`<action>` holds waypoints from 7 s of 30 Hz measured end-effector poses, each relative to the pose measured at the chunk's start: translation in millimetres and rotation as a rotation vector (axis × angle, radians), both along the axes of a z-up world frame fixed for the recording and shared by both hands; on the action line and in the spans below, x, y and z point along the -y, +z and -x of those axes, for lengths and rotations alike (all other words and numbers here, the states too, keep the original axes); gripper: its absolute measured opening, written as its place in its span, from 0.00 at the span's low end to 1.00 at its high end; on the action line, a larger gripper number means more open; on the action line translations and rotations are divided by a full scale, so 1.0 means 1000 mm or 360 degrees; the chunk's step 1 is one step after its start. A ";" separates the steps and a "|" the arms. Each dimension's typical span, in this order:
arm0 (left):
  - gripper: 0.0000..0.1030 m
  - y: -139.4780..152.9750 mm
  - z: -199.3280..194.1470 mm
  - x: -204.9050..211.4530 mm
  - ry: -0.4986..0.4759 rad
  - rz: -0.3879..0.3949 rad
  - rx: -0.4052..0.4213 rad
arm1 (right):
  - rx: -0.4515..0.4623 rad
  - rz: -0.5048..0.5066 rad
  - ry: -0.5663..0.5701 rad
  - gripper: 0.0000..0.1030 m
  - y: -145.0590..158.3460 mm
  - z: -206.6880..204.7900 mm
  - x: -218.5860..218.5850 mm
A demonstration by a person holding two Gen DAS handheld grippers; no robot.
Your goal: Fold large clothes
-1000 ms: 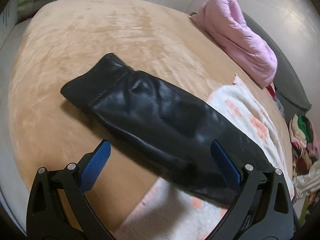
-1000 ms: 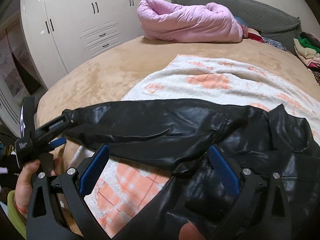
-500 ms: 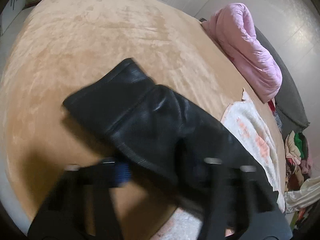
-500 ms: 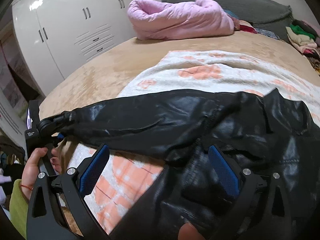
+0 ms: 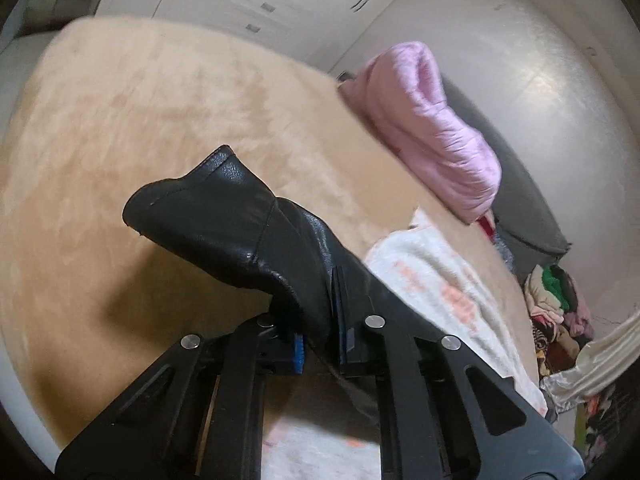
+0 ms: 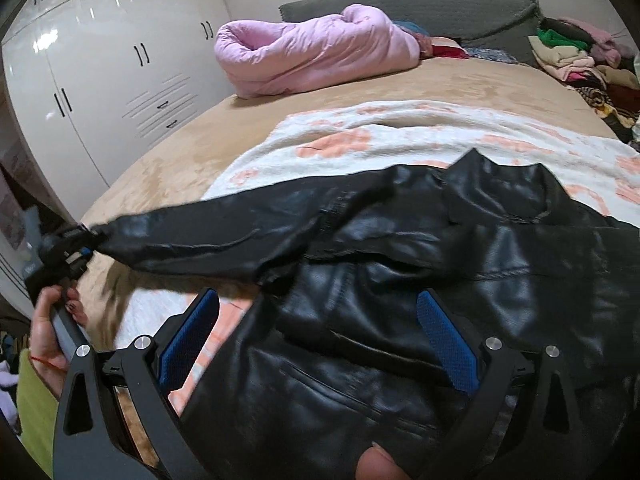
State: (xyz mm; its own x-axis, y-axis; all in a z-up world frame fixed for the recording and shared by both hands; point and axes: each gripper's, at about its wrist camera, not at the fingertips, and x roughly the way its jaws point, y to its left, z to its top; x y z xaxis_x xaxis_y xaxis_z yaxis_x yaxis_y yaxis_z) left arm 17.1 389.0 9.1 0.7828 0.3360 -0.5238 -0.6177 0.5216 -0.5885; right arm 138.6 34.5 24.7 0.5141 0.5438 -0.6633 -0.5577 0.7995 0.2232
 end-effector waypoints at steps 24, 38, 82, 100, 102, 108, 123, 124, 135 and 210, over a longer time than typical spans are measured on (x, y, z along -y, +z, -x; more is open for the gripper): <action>0.00 0.135 -0.053 0.169 -0.0557 -0.0522 0.0180 | 0.0085 -0.0294 -0.0301 0.96 0.041 0.022 0.145; 0.00 0.151 -0.093 0.282 -0.0930 -0.0722 0.0164 | 0.0053 -0.0493 -0.0565 0.96 0.037 0.032 0.239; 0.85 -0.033 -0.111 0.467 -0.2098 -0.0836 -0.0475 | -0.0387 -0.0646 -0.0707 0.95 -0.037 -0.019 0.298; 0.91 0.052 -0.128 0.237 -0.1180 -0.0516 -0.0275 | 0.0174 -0.0161 -0.0339 0.11 0.041 -0.057 0.211; 0.91 0.052 -0.140 0.230 -0.1137 -0.0495 -0.0281 | 0.0234 -0.0099 -0.0321 0.11 0.053 -0.058 0.214; 0.76 0.028 -0.181 0.234 -0.1229 -0.0395 -0.0290 | 0.0215 0.0022 -0.0376 0.10 0.038 -0.066 0.226; 0.20 -0.045 -0.216 0.279 -0.1521 -0.0424 -0.0580 | 0.0230 0.0231 -0.0479 0.14 0.015 -0.072 0.223; 0.20 -0.048 -0.217 0.280 -0.1528 -0.0424 -0.0590 | 0.0219 0.0261 -0.0486 0.15 0.013 -0.073 0.222; 0.20 -0.055 -0.216 0.275 -0.1522 -0.0382 -0.0565 | 0.0112 0.0149 -0.0835 0.42 -0.009 -0.068 0.256; 0.67 -0.032 -0.167 0.327 -0.1848 -0.0452 -0.0489 | -0.0063 0.0128 -0.0525 0.90 -0.033 -0.032 0.204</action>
State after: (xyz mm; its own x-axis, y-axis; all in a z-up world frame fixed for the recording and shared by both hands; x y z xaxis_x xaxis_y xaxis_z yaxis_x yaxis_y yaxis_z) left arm 184.2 62.0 -23.2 0.5504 -0.3445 -0.7605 0.2045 0.9388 -0.2772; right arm 170.2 -169.5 -8.5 0.6266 0.2978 -0.7202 -0.2585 0.9512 0.1684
